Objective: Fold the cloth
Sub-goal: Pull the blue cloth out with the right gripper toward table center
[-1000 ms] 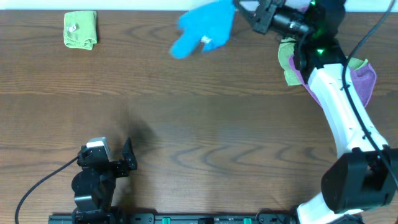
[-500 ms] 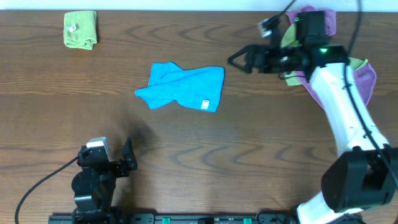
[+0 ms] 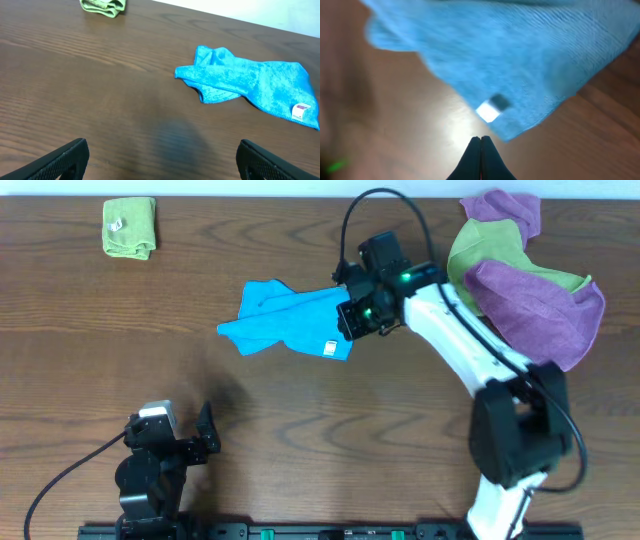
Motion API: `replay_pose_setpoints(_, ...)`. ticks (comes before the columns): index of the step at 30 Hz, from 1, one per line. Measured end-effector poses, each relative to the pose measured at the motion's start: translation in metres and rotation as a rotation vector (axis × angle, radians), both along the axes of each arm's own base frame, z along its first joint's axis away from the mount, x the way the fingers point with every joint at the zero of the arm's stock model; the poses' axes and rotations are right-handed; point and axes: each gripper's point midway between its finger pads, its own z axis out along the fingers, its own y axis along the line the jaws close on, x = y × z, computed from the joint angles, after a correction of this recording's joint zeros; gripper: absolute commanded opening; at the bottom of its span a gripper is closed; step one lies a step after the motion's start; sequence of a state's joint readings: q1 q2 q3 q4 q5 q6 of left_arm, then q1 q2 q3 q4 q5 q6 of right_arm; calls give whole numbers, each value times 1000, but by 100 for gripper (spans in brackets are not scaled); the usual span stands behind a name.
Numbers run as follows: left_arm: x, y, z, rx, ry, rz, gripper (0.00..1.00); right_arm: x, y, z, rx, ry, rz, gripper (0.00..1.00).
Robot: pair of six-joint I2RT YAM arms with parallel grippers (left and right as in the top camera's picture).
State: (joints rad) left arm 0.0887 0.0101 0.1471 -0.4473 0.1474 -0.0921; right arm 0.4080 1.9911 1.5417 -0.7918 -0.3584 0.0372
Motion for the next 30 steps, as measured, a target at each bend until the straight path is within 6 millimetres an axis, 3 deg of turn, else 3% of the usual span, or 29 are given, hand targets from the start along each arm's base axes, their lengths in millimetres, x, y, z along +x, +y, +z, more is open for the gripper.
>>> replay_pose_setpoints(3,0,0,0,0,0,0,95,6,-2,-22,-28,15,-11,1)
replay_pose_setpoints(7,0,0,0,0,0,0,95,5,-3,-36,-43,42,-14,1)
replay_pose_setpoints(17,0,0,0,0,0,0,95,-3,1,-41,-39,76,-1,1)
replay_pose_setpoints(24,0,0,0,0,0,0,95,-9,0,-64,-70,122,5,1)
replay_pose_setpoints(30,0,0,0,0,0,0,95,-5,-2,-69,-89,107,-2,1)
